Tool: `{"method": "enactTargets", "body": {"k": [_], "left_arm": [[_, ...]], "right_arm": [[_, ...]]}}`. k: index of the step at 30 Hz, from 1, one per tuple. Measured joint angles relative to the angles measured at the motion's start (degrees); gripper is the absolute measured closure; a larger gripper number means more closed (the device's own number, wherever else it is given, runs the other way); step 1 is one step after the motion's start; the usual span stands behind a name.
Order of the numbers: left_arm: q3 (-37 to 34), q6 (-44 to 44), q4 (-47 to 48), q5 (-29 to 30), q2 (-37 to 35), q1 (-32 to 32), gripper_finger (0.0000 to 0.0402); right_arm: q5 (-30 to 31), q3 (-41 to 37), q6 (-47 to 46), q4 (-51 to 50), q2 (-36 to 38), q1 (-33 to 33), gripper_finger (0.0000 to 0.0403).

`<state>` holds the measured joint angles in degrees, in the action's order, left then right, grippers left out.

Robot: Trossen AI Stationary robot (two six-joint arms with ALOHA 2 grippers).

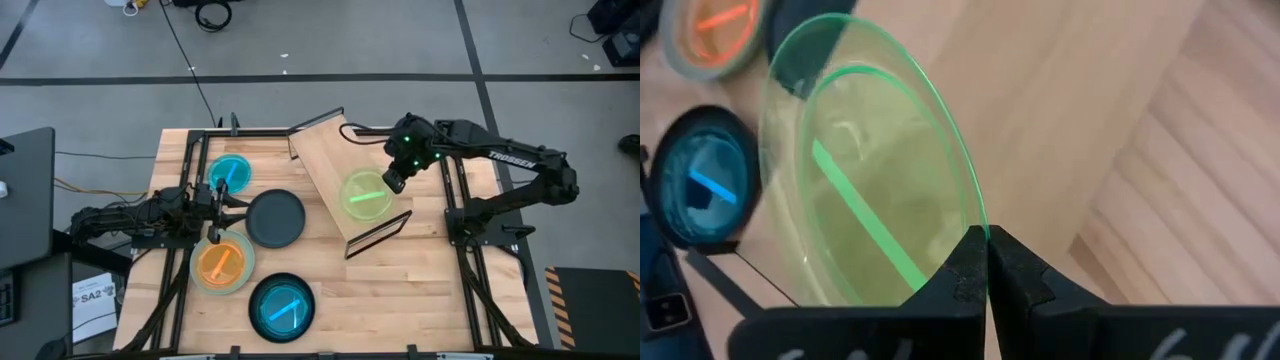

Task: Place and stack plates onto a shelf
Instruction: Put the transparent green plate on the shelf

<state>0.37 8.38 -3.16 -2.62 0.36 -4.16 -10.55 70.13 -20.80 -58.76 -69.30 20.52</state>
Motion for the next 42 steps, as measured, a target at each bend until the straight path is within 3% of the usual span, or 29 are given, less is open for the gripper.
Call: {"method": "enactTargets", "body": {"k": [16,42], "left_arm": [[0.01,-0.01,0.0,0.0,0.0,0.0,0.0244],[0.01,0.0,0.0,0.0,0.0,0.01,0.0244]], "right_arm": [[-1.08,-6.25,-0.67,3.74,0.0,1.39,0.0395],[-1.59,-6.39,-0.68,8.55,0.02,1.37,0.037]]}}
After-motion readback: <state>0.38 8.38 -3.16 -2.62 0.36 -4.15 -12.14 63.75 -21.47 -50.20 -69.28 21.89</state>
